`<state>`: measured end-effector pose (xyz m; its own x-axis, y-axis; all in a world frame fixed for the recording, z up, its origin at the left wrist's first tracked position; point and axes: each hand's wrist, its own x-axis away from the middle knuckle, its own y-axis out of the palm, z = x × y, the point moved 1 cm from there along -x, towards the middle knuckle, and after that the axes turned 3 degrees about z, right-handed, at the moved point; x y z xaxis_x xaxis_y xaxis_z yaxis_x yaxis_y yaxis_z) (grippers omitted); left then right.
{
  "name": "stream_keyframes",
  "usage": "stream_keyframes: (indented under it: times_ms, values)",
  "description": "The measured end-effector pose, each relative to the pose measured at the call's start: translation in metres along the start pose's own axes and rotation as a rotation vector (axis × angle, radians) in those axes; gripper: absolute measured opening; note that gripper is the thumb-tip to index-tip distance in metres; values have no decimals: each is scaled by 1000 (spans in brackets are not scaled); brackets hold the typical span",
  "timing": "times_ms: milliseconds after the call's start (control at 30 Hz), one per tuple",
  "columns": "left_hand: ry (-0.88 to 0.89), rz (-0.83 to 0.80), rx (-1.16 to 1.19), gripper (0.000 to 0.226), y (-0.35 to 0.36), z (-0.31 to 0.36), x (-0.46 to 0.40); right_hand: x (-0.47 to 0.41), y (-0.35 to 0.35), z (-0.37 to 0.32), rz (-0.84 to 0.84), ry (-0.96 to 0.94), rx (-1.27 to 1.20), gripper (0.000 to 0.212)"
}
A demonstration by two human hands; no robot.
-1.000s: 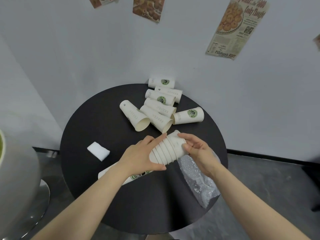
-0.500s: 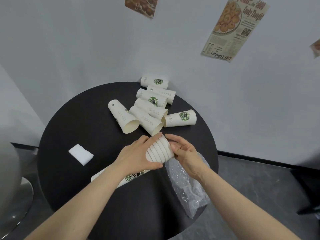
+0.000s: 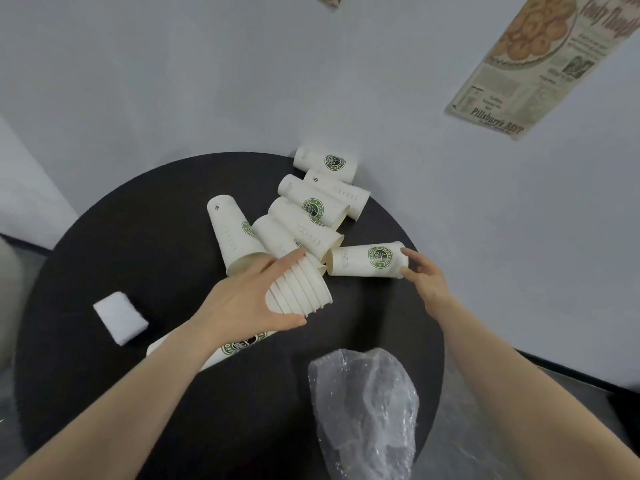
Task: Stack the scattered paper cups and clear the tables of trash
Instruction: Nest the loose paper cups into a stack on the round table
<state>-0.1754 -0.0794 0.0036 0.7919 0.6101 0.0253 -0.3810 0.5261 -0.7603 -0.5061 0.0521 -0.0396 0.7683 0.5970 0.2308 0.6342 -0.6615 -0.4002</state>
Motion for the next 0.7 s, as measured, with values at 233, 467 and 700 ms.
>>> stream_keyframes:
  times_ms: [233,467,700]
  values:
    - [-44,3,42,96,9,-6,-14,-43,3,20,-15,62,55,50]
    - [-48,-63,48,96,25,-6,-11,-25,-8,15,37,51,-97,36]
    - [-30,-79,83,95,24,-1,2,20,-37,-11,86,28,-267,36]
